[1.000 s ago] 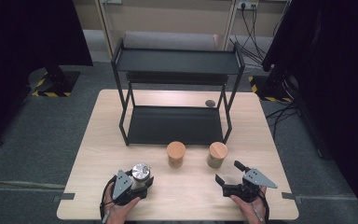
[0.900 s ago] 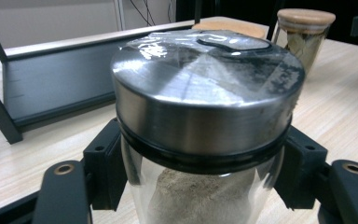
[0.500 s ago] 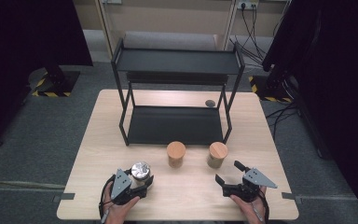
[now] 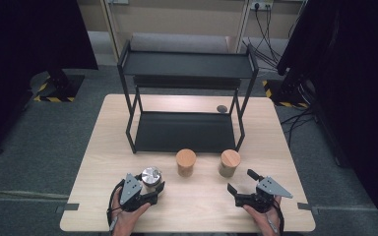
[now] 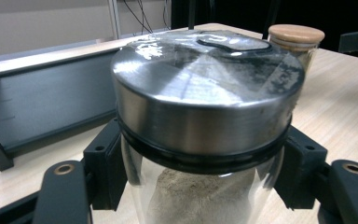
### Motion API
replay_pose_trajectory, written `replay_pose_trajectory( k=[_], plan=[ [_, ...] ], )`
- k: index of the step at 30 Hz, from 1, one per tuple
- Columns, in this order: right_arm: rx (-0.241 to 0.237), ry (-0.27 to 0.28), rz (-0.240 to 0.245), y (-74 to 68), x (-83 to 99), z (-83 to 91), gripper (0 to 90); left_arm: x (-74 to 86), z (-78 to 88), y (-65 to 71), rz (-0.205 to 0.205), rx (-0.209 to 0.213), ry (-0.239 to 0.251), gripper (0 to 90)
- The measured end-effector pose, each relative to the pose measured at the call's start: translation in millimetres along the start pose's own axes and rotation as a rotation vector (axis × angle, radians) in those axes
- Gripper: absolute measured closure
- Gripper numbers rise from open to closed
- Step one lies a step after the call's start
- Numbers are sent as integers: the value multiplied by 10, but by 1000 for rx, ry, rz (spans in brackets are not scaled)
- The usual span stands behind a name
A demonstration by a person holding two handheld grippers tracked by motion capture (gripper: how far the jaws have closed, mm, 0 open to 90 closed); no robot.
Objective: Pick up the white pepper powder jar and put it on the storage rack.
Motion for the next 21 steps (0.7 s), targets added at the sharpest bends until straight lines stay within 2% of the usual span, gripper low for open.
replay_pose_trajectory(
  k=[9, 21],
  plan=[
    [0, 0, -1, 0, 0, 0, 7, -67, -69, 12, 0, 5, -24, 308],
    [-1, 1, -1, 1, 0, 2, 8, -122, -126, 5, 4, 2, -27, 308]
  ],
)
Point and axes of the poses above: each handheld gripper's, and its own axes: z roughly backward along the jaws, x roughly out of its underside, y roughly to its right, the point moved 6 cm from there along -z, roughly forward along the jaws, and after that the axes turned 6 degrees about z, right-handed, at the moved point
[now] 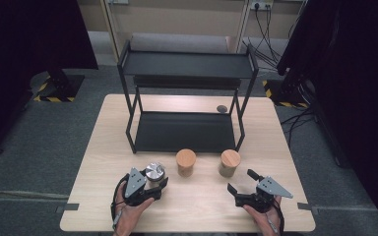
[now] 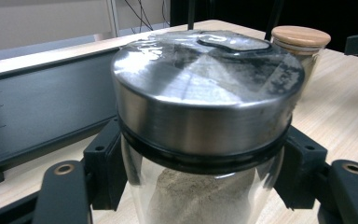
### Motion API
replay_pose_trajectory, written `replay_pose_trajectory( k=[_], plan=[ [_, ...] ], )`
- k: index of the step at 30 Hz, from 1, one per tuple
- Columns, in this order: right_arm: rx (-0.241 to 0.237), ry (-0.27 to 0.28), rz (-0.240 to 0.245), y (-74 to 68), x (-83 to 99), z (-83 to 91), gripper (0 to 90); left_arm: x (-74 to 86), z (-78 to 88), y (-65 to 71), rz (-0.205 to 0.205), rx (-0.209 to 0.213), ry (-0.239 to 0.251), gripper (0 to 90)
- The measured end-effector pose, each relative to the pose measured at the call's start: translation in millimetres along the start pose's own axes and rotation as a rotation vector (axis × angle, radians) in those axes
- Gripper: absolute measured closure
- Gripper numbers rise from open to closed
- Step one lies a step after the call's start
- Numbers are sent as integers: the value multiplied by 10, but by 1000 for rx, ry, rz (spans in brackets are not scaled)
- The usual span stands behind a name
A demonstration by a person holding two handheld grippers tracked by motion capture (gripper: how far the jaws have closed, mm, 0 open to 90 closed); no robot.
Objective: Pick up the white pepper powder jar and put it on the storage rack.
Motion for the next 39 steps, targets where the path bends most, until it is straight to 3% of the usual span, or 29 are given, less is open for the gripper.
replay_pose_trajectory(
  k=[39],
  plan=[
    [2, 3, -2, 3, 0, 6, 8, -230, -169, -113, 37, -38, 0, 308]
  ],
)
Point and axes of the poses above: each handheld gripper's, and its own axes: z roughly backward along the jaws, x roughly out of its underside, y roughly to its right, the point moved 6 cm from there along -z, roughly forward along the jaws, and after that the axes turned 6 degrees about z, right-handed, at the moved point
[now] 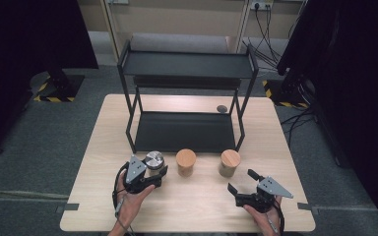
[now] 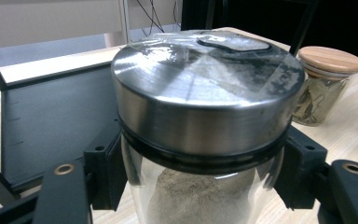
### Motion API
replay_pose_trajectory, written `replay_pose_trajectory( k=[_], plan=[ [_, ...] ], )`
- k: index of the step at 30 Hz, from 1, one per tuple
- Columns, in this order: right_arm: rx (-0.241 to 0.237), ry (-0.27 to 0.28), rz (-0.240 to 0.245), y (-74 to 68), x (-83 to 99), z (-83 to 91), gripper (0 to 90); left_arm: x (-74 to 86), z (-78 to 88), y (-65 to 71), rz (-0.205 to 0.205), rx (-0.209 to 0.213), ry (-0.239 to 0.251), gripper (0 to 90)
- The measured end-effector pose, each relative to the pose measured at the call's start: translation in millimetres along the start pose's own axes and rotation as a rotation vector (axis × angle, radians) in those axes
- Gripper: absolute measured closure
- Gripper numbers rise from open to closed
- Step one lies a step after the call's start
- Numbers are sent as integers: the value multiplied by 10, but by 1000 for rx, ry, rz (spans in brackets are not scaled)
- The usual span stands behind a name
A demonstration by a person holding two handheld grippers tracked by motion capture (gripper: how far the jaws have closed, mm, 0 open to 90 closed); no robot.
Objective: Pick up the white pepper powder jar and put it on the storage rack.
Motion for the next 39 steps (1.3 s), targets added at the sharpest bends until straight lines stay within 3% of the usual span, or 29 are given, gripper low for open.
replay_pose_trajectory(
  k=[39],
  plan=[
    [-1, 2, -3, 5, -1, 7, 8, -219, -242, -139, 20, -44, 1, 308]
  ],
)
Point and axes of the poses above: each handheld gripper's, and its own axes: z roughly backward along the jaws, x roughly out of its underside, y roughly to its right, the point moved 6 cm from there along -z, roughly forward along the jaws, and after that the axes turned 6 degrees about z, right-handed, at the moved point
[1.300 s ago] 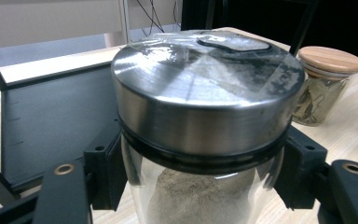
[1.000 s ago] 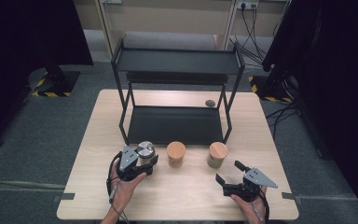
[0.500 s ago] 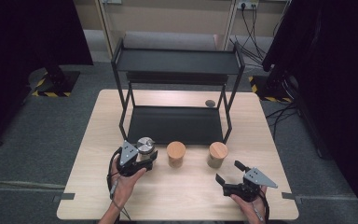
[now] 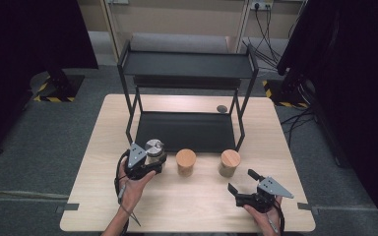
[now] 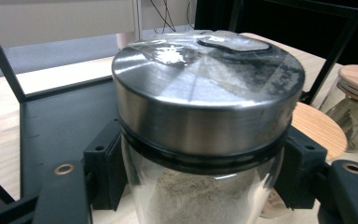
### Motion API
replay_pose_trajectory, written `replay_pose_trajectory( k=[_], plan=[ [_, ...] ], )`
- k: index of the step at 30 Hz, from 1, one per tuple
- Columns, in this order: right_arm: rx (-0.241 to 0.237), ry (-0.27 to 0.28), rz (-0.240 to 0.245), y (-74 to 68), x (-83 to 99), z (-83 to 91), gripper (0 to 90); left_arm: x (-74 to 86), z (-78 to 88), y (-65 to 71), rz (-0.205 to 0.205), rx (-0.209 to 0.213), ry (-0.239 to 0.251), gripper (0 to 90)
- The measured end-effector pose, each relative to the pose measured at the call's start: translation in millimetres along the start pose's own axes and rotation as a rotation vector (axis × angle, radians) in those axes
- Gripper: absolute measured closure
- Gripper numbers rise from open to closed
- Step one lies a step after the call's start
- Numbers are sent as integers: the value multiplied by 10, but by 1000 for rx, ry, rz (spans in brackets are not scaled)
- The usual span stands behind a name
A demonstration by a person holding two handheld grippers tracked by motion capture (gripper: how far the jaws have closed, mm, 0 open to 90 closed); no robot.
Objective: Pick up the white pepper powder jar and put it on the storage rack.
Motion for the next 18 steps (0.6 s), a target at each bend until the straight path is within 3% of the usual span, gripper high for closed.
replay_pose_trajectory(
  k=[18],
  plan=[
    [-2, 0, 2, 0, 3, -4, 8, -61, -97, -81, 12, -23, -1, 308]
  ],
)
Point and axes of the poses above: each handheld gripper's, and its own axes: z roughly backward along the jaws, x roughly out of its underside, y roughly to its right, the point moved 6 cm from there along -z, roughly forward along the jaws, and after that the axes turned 6 degrees about z, right-handed, at the moved point
